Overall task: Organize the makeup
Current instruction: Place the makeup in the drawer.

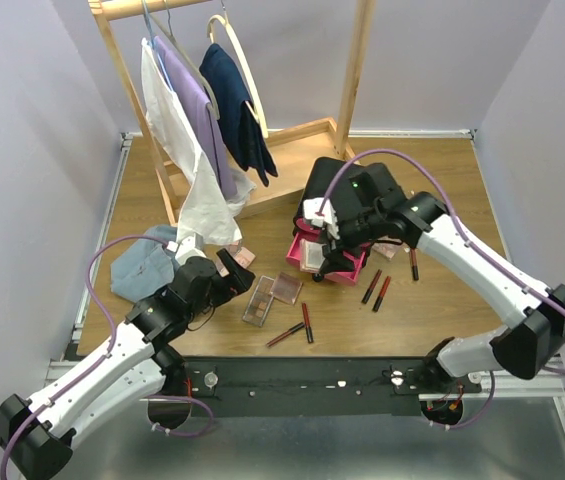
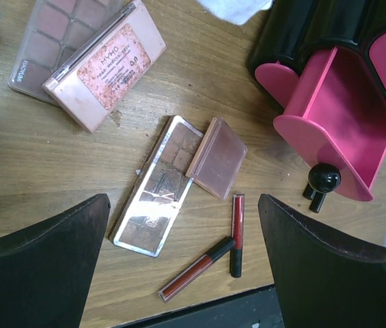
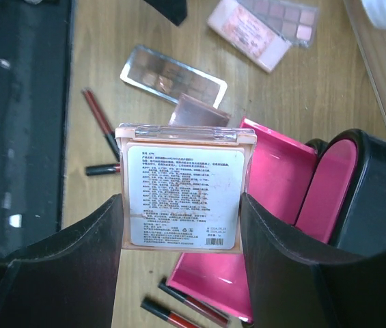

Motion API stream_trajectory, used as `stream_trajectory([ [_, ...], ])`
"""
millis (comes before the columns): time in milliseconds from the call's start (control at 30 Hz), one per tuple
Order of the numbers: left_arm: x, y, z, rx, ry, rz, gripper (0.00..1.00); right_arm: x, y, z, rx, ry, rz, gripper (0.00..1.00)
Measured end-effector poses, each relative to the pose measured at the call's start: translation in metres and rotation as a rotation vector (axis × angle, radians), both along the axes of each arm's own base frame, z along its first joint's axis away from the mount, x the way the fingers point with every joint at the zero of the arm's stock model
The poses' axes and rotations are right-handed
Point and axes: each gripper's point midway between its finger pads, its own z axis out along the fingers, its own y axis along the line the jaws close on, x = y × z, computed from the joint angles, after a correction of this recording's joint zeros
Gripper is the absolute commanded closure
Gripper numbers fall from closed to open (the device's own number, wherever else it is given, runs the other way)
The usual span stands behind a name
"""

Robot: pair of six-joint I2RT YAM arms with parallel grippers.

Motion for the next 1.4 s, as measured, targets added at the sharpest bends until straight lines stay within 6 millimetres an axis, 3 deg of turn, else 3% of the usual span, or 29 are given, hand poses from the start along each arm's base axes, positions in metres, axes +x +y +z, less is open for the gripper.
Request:
stream_trajectory([
  [333, -0.005, 0.006, 0.000, -0.038, -0.026, 0.015, 0.01, 0.021, 0.033, -0.037, -0.195, -0.164, -0.019, 0.59],
  [467, -0.005, 0.006, 0.001, -0.044, -0.029, 0.018, 0.01, 0.041, 0.039, -0.053, -0.288, -0.233, -0.083, 0.57],
  [700, -0.005, 0.007, 0.001, -0.047, -0.029, 0.023, 0.01, 0.070, 0.032, -0.052, -0.364, -0.356, -0.201, 0.52],
  [833, -0.005, 0.008, 0.000, -0.045, -0.026, 0.026, 0.01, 0.074, 0.034, -0.049, -0.377, -0.425, -0.226, 0.43],
  [1033, -0.004, 0.009, -0.001, -0.042, -0.023, 0.031, 0.01, 0.071, 0.028, -0.061, -0.416, -0.445, -0.238, 0.41],
  [1400, -0.003, 0.010, 0.000, -0.045, -0.027, 0.037, 0.01, 0.070, 0.018, -0.074, -0.464, -0.458, -0.247, 0.08],
])
